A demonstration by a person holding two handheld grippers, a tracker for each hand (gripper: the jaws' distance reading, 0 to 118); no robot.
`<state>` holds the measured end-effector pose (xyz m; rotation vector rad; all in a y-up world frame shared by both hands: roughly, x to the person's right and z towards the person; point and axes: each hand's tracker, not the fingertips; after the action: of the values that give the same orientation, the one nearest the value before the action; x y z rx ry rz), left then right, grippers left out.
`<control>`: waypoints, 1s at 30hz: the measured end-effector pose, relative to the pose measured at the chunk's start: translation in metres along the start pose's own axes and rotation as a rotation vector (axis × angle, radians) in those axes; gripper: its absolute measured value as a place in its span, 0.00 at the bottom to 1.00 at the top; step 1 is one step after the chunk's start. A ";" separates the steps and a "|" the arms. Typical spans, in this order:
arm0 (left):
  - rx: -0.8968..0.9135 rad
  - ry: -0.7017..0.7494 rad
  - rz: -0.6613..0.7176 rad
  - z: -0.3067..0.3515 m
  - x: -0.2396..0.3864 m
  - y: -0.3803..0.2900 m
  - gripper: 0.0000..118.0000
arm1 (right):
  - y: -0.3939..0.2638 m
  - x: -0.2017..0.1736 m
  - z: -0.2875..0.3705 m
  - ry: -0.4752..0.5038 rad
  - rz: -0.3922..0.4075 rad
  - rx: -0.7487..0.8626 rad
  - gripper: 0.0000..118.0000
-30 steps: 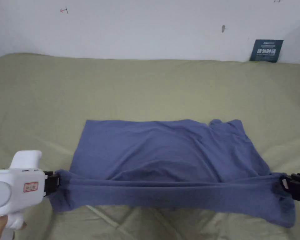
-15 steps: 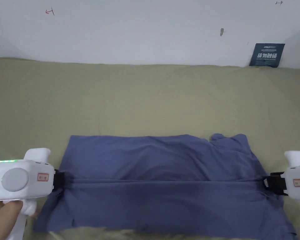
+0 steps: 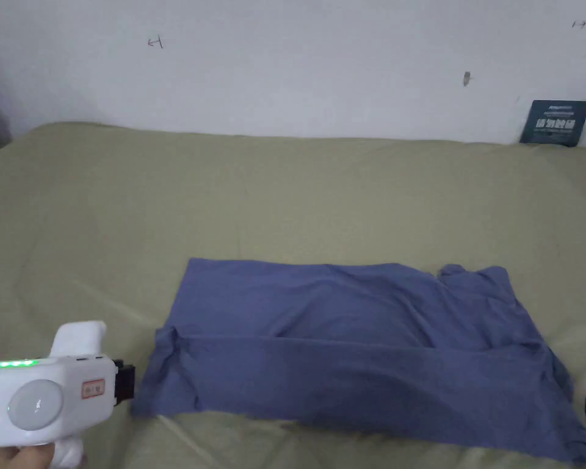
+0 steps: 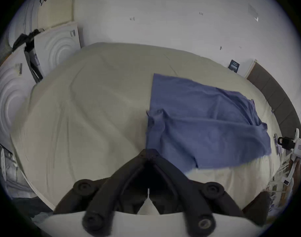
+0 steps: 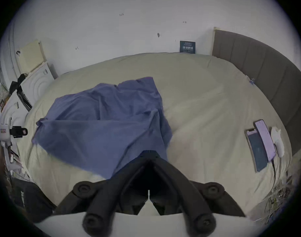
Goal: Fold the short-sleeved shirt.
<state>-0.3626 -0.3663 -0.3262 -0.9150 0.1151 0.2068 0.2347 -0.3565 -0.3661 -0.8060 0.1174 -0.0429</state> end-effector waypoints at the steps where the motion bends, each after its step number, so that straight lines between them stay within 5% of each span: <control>1: 0.004 0.004 0.010 -0.001 0.000 -0.002 0.00 | -0.004 -0.002 0.003 0.002 -0.001 -0.008 0.01; 4: -0.021 -0.017 -0.001 -0.008 0.001 -0.001 0.01 | -0.013 0.003 -0.005 -0.006 0.001 -0.020 0.01; 5: -0.038 -0.014 0.000 -0.012 0.002 0.000 0.20 | -0.013 0.003 -0.005 0.004 -0.010 -0.031 0.01; 6: -0.045 -0.014 -0.005 -0.018 0.003 0.002 0.72 | -0.016 0.001 -0.004 0.009 -0.017 -0.035 0.01; 7: -0.060 -0.001 -0.011 -0.026 0.005 0.001 0.98 | -0.019 -0.003 -0.002 0.007 -0.016 -0.036 0.01; 8: -0.065 0.014 -0.015 -0.030 0.006 0.000 1.00 | -0.019 -0.005 -0.002 0.006 -0.011 -0.043 0.01; 12: -0.085 0.042 0.001 -0.054 0.010 0.003 0.98 | -0.021 -0.005 -0.010 0.015 0.004 -0.065 0.01; 13: -0.111 0.059 -0.011 -0.060 0.013 0.003 0.85 | -0.021 -0.006 -0.012 0.019 0.007 -0.074 0.01; 15: -0.106 0.111 -0.052 -0.060 0.018 0.003 0.31 | -0.021 -0.003 -0.017 0.013 0.013 -0.076 0.01; 17: -0.080 0.099 -0.040 -0.053 0.016 0.001 0.07 | -0.019 -0.001 -0.018 0.016 0.017 -0.082 0.01; 20: -0.097 0.060 -0.037 -0.050 0.019 0.003 0.05 | -0.018 0.002 -0.021 0.017 0.019 -0.085 0.01; 21: -0.106 0.068 -0.070 -0.050 0.021 0.004 0.05 | -0.017 0.003 -0.020 0.016 0.018 -0.087 0.15; 23: -0.109 0.065 -0.065 -0.049 0.022 0.006 0.05 | -0.014 0.004 -0.022 0.013 0.007 -0.083 0.67; 26: -0.108 0.040 -0.043 -0.047 0.021 0.009 0.05 | -0.008 0.014 -0.031 0.068 -0.056 -0.125 0.83; 30: -0.110 0.048 -0.066 -0.047 0.024 0.011 0.05 | -0.008 0.022 -0.058 0.014 -0.020 -0.170 0.83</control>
<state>-0.3425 -0.3938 -0.3678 -1.0318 0.1185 0.1306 0.2500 -0.4050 -0.4020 -0.9766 0.1272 -0.0579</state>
